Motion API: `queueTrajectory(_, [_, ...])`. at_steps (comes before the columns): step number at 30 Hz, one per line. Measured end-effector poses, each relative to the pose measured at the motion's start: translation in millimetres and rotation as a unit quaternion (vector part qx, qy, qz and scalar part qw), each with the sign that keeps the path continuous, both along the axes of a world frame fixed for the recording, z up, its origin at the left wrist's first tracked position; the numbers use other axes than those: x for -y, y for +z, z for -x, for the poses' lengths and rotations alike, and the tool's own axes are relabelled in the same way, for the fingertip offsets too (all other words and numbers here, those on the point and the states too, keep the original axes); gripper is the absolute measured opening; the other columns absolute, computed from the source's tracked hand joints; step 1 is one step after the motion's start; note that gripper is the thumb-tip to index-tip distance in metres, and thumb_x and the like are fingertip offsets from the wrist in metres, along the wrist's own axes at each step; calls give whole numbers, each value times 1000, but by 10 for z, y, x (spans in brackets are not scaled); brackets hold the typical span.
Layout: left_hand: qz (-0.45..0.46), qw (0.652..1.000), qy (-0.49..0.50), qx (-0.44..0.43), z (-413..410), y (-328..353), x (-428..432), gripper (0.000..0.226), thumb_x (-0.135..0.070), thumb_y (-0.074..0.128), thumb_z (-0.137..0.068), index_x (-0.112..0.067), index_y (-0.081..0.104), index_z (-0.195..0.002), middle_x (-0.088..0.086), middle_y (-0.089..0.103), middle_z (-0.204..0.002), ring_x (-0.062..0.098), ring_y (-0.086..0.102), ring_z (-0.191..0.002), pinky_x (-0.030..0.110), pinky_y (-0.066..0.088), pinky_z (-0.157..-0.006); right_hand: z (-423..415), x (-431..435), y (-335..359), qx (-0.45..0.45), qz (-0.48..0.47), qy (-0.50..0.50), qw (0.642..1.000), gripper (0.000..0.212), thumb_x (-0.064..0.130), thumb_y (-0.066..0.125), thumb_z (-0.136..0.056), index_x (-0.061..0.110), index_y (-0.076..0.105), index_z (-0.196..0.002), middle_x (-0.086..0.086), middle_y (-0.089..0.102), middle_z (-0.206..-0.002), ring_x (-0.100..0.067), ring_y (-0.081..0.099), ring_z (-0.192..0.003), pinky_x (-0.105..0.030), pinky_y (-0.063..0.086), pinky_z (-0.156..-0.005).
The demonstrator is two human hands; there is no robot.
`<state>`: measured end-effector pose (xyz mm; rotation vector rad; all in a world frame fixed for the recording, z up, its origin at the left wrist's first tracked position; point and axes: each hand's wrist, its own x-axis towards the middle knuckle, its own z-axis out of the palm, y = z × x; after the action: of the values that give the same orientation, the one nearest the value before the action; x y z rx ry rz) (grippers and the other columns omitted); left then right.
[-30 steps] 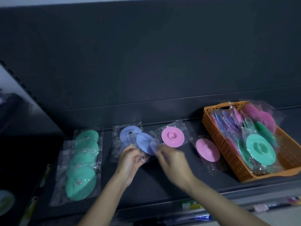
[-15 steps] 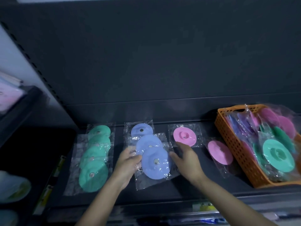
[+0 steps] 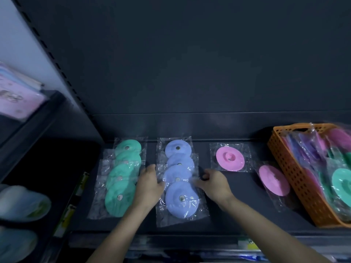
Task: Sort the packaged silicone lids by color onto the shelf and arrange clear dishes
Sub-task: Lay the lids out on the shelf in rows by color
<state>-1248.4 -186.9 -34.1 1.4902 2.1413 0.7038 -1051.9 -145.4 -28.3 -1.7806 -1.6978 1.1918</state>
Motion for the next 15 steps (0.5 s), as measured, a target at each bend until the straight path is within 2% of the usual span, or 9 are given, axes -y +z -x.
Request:
queueTrajectory(2, [21,1000,-13,-12,-1,-7,-50,30,-13,62,-81,-6,53,-109,10,59,-104,25,56,-93,30,43,-74,49,-44,-36,10,12,2,1000,23,20,72,-73,7,54,-70,4,49,-55,-10,39,-50,-23,31,-46])
queueTrajectory(6, [37,998,-10,52,-20,-12,-126,39,-11,58,-86,-8,50,-124,9,62,-115,26,59,-104,33,46,-88,141,-116,-66,19,17,-7,1000,12,10,66,-72,0,64,-78,-1,56,-62,-13,47,-56,-24,35,-47])
queueTrajectory(9, [27,996,25,85,-15,-20,-140,49,-6,54,-87,-8,43,-135,9,58,-124,26,57,-114,38,45,-97,193,-160,-65,21,16,-10,1000,8,1,61,-71,6,66,-76,-2,61,-64,-16,52,-60,-25,42,-54])
queueTrajectory(12, [29,996,42,69,-13,-19,-147,50,0,51,-88,-5,41,-136,14,58,-122,28,57,-110,31,43,-92,246,-209,-55,24,14,-12,1000,16,0,58,-72,15,62,-71,3,60,-64,-15,55,-61,-26,46,-58])
queueTrajectory(15, [31,997,40,57,-4,-9,-199,49,3,45,-88,-4,40,-136,16,58,-113,26,55,-100,24,38,-79,281,-255,-72,27,-4,-10,1000,14,0,55,-74,13,61,-73,0,63,-70,-17,57,-65,-26,47,-59])
